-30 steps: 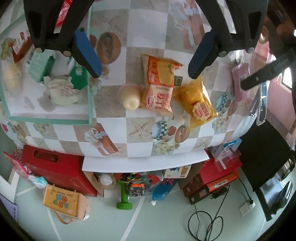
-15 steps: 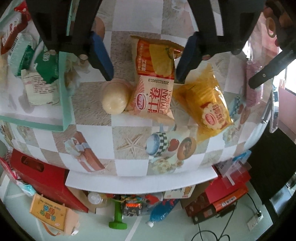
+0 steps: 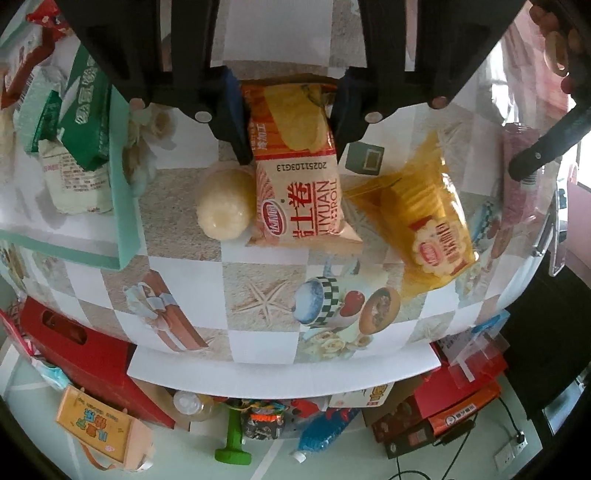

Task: Organize snacks
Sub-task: 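Grasp the pink pastry packet with the left tool while the right grasps the yellow-red bread roll pack, then lift both held packs off the table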

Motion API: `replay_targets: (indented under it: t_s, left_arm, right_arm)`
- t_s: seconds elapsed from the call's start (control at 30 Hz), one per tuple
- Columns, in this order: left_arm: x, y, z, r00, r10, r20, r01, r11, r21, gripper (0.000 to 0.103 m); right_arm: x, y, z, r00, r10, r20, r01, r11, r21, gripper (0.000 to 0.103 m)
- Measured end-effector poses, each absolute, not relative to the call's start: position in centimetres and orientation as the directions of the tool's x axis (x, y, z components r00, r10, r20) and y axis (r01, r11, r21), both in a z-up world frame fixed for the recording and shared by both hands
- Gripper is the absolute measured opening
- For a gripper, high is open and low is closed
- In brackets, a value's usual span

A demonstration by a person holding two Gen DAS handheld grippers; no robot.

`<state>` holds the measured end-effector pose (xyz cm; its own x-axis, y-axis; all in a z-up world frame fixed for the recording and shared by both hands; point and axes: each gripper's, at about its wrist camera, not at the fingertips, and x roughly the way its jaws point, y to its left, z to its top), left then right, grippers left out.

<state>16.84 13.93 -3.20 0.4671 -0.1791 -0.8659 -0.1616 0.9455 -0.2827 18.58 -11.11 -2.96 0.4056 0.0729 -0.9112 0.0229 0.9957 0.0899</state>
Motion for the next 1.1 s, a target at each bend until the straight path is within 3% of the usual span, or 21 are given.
replay_targets:
  t_s: [0.67,1.1]
  left_arm:
    - [14.6,7.7,3.2,0.557,-0.263,-0.788,0.031,0.955,-0.296,0.041]
    - [13.9,1.9,4.9,0.549,-0.349,-0.759,0.170,0.936,-0.307,0.041]
  right_arm:
    - [12.6,-13.3,4.6,0.545,0.080,-0.834,0.033,0.993,0.117,0.041]
    - [10.5,-18.6,6.1,0.573,0.028,-0.819,0.123,0.985,0.120,0.041]
